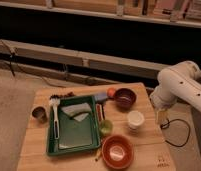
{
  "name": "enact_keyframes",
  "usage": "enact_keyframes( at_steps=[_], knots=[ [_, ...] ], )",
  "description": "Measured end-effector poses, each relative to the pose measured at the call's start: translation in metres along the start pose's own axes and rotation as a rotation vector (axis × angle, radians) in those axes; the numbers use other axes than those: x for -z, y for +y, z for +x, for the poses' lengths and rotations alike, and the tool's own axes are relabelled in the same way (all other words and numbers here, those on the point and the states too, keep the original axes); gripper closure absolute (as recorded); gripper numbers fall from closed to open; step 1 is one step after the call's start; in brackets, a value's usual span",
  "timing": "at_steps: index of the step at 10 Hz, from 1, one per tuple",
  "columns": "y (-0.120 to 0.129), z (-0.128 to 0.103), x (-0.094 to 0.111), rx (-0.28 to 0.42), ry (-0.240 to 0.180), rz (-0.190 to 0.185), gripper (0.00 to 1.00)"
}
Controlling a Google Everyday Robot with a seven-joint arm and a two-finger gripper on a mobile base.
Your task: Place brush in paper cup
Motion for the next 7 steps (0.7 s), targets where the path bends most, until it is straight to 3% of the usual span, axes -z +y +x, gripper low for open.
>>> enact_keyframes(
  at_steps=[7],
  knots=[
    [-0.003,-0.0004,0.0032,0.022,0.009,0.008,0.2]
  ],
)
